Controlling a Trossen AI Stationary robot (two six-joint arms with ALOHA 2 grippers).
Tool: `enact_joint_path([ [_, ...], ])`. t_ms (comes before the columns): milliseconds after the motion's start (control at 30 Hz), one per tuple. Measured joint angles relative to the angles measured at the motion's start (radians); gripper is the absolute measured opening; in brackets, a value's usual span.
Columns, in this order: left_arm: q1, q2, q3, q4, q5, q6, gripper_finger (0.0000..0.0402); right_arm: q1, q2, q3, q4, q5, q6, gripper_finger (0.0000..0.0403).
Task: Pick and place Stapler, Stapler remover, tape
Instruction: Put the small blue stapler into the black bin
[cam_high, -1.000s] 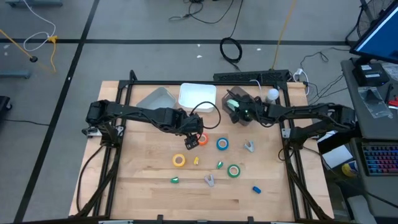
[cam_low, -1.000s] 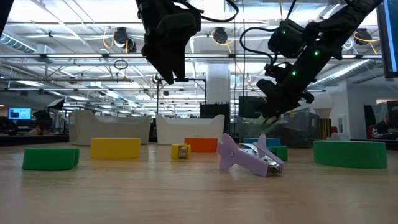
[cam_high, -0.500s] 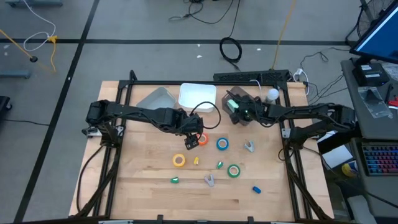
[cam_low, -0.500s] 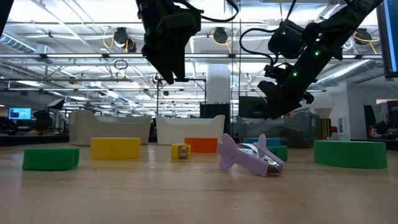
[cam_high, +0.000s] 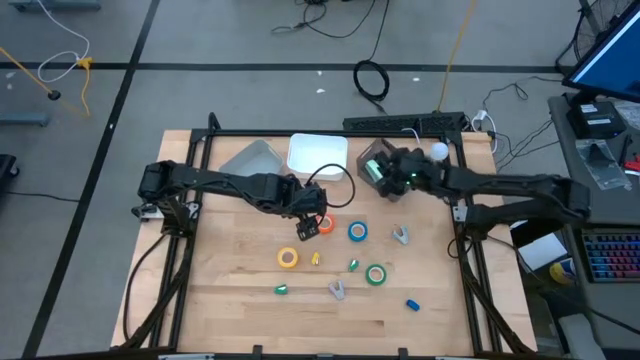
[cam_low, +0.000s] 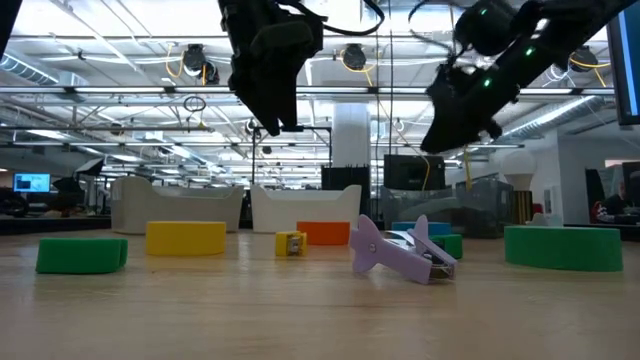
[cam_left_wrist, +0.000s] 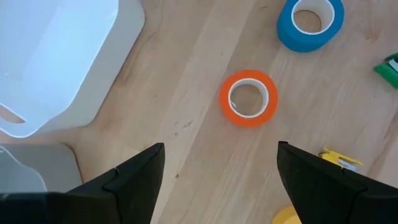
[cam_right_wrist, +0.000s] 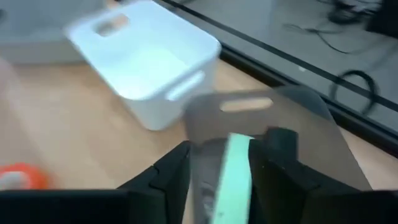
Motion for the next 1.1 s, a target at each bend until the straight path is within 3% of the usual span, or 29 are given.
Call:
enact_joint_path([
  [200, -0.019, 0.0, -0.094, 0.044, 0.044, -0.039, 0.031, 0.035, -0.181, 0.0, -0.108, -0.097, 0.037, 0.0105],
  [333, -0.038, -0.022, -0.193, 0.18, 0.121, -0.053, 0.031, 0.077, -0.273, 0.0, -0.207, -0.096, 0.061, 0.0082],
  [467, -0.05, -0.097, -0.305, 0.335, 0.128, -0.101, 0.031, 0.114, -0.345, 0.0, -0.295, -0.094, 0.096, 0.0067],
  [667, -0.059, -0.27, -0.492, 0.462, 0.117, -0.177, 0.031, 0.148, -0.413, 0.0, -0.411, -0.091, 0.147, 0.0052],
  [867, -0.117, -0.437, -0.695, 0.672, 0.107, -0.282, 0.031, 0.175, -0.465, -0.071, -0.389, -0.092, 0.191, 0.0046],
  [1100, -0.206, -0.587, -0.838, 0.771, -0.014, -0.422, 0.031, 0.212, -0.545, -0.213, -0.371, -0.096, 0.363, 0.0045],
])
